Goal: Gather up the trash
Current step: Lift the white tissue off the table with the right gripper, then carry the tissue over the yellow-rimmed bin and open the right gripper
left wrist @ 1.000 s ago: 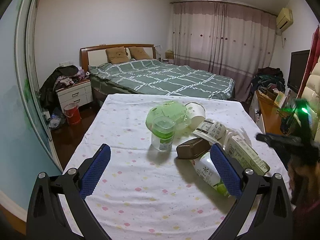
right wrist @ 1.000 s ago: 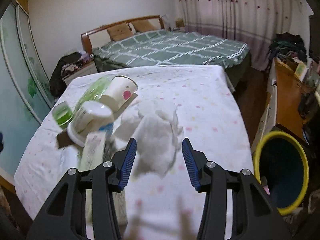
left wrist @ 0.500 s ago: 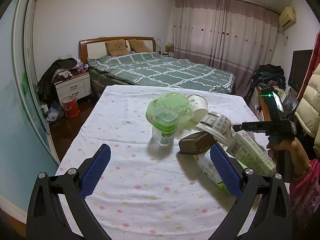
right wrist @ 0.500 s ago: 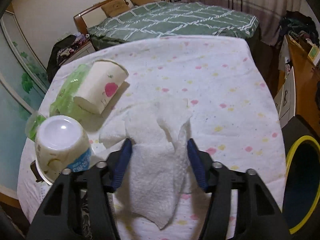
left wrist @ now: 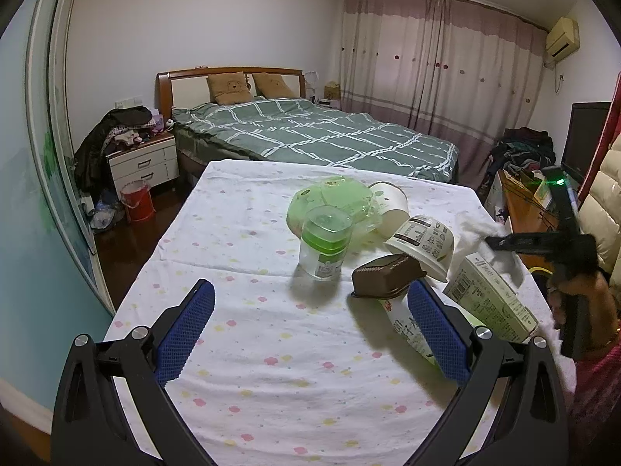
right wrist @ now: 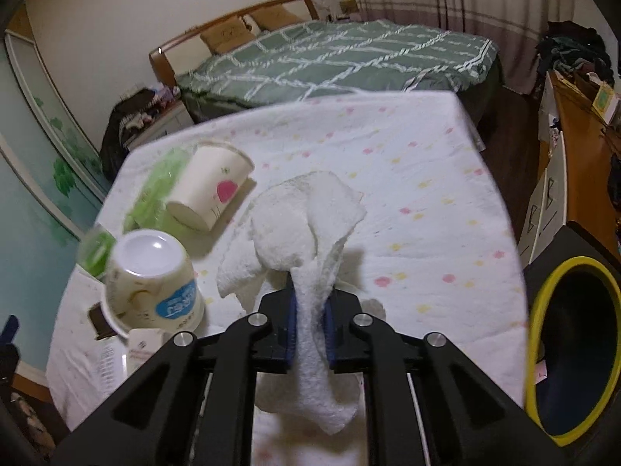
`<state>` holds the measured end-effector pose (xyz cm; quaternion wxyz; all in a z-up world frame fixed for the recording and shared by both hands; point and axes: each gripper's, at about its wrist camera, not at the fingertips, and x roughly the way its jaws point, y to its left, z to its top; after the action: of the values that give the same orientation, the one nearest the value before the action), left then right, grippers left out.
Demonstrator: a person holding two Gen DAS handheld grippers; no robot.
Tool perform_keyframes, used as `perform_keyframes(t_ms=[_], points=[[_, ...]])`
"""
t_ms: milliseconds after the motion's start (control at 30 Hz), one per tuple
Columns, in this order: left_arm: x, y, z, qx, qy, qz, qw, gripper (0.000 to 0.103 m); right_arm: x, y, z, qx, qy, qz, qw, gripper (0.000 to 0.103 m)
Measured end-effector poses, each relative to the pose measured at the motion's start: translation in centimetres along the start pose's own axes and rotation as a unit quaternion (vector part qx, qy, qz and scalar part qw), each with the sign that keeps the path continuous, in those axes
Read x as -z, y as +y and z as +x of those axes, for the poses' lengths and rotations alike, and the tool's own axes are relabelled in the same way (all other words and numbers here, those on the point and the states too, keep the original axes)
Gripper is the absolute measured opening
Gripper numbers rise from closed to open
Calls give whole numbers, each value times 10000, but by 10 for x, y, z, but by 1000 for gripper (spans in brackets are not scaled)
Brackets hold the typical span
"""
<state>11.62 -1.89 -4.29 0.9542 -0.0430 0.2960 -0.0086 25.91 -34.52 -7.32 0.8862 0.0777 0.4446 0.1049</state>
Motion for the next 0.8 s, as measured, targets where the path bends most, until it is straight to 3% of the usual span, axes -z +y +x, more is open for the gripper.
perform_keyframes(t_ms=[233, 400, 800], points=[[0, -10, -1, 72, -1, 94, 9999, 98, 7, -29, -49, 154, -381, 133, 9991, 11], [0, -20, 0, 149, -7, 169, 9997, 98, 21, -71, -77, 607, -596, 417, 9955, 11], [-2, -61, 7, 328, 57, 517, 9981, 98, 57, -182, -84, 1509, -591, 1347, 9775, 13]])
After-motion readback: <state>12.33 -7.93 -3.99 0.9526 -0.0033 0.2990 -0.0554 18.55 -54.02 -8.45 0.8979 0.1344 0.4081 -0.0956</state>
